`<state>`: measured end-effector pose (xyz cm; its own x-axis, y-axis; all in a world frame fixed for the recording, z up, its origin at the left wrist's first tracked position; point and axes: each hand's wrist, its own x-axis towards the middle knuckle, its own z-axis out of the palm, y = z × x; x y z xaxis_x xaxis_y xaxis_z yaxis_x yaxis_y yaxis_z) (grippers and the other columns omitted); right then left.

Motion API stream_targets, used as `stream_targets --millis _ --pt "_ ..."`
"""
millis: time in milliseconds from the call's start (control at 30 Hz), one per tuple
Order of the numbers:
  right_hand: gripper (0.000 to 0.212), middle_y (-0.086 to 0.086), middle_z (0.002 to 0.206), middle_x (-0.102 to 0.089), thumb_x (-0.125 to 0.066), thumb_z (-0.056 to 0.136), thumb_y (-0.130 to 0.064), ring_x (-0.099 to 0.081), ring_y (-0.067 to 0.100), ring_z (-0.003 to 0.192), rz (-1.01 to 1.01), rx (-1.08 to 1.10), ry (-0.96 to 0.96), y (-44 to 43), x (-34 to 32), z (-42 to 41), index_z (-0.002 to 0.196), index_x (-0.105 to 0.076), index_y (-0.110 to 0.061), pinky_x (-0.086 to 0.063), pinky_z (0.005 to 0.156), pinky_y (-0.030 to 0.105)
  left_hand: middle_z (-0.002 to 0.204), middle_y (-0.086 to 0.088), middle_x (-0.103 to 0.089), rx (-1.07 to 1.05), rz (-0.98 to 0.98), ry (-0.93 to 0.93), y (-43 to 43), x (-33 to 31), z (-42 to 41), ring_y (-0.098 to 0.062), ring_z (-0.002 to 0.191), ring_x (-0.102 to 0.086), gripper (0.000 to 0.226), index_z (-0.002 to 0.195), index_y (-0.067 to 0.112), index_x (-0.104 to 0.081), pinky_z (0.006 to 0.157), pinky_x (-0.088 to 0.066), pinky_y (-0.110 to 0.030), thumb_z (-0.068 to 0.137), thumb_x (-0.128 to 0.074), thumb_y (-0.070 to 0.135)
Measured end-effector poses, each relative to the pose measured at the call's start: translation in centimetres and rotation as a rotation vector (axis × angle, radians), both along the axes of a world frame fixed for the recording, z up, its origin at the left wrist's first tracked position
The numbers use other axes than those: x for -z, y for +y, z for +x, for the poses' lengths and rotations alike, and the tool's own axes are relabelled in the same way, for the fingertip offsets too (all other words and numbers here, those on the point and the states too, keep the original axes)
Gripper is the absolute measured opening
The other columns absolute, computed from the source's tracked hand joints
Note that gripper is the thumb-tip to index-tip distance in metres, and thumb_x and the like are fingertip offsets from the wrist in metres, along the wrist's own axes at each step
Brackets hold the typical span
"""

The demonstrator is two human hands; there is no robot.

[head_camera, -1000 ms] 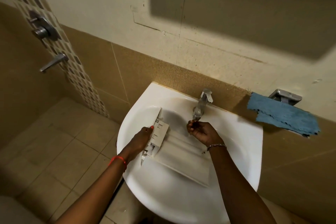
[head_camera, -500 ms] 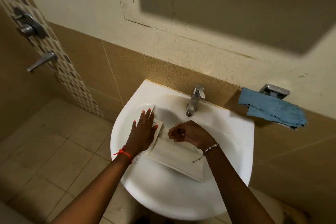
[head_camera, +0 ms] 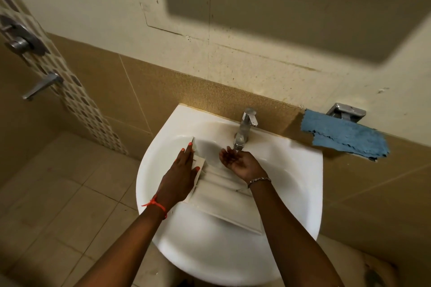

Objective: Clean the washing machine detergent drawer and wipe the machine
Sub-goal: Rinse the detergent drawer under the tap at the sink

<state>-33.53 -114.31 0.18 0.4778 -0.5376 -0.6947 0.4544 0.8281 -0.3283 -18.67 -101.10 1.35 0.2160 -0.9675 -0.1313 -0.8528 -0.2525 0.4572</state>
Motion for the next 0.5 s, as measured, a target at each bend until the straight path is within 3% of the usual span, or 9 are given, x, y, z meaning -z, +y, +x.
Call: stream_targets --millis 167,267,333,400,500 --pt "0.029 0.013 0.061 -0.062 -0.032 0.097 -0.005 -0.062 0.023 0.06 -0.075 -0.086 -0.023 0.4 -0.4 0.5 0.075 -0.051 -0.005 -0.056 0.051 0.027 0.159 0.0 -0.002 -0.013 -0.041 0.074 0.0 0.5 0.3 -0.019 0.144 -0.018 0.063 0.15 0.009 -0.003 0.113 -0.03 -0.032 0.099 -0.035 0.029" --pt "0.03 0.016 0.067 -0.069 -0.033 0.097 -0.005 -0.069 0.025 0.061 -0.167 -0.303 0.04 1.1 -1.3 0.0 0.077 -0.055 0.0 -0.057 0.063 0.034 0.158 0.0 -0.002 -0.006 -0.061 0.068 0.0 0.5 0.3 -0.019 0.143 -0.019 0.062 0.15 0.008 -0.005 0.111 -0.032 -0.03 0.099 -0.036 0.028" --pt "0.032 0.017 0.073 -0.07 -0.034 0.096 -0.005 -0.07 0.026 0.067 -0.261 -0.495 0.166 1.0 -1.9 -0.9 0.08 -0.059 0.003 -0.054 0.072 0.036 0.158 0.001 -0.001 0.007 -0.077 0.067 0.0 0.5 0.3 -0.018 0.143 -0.019 0.062 0.149 0.008 -0.007 0.11 -0.032 -0.029 0.099 -0.036 0.027" --pt "0.03 0.015 0.074 -0.07 -0.037 0.095 -0.006 -0.068 0.024 0.067 -0.344 -0.647 0.35 0.8 -2.3 -2.0 0.082 -0.062 0.004 -0.054 0.069 0.033 0.158 0.001 -0.001 0.007 -0.077 0.066 0.0 0.6 0.4 -0.019 0.144 -0.019 0.062 0.149 0.008 -0.008 0.111 -0.033 -0.031 0.099 -0.036 0.028" --pt "0.026 0.017 0.078 -0.064 -0.041 0.095 -0.008 -0.063 0.025 0.068 -0.419 -0.569 0.551 0.0 -2.5 -3.2 0.081 -0.06 0.004 -0.052 0.066 0.032 0.158 0.001 0.0 0.014 -0.083 0.061 0.1 0.9 0.5 -0.02 0.144 -0.018 0.06 0.149 0.006 -0.011 0.112 -0.033 -0.034 0.099 -0.037 0.027"
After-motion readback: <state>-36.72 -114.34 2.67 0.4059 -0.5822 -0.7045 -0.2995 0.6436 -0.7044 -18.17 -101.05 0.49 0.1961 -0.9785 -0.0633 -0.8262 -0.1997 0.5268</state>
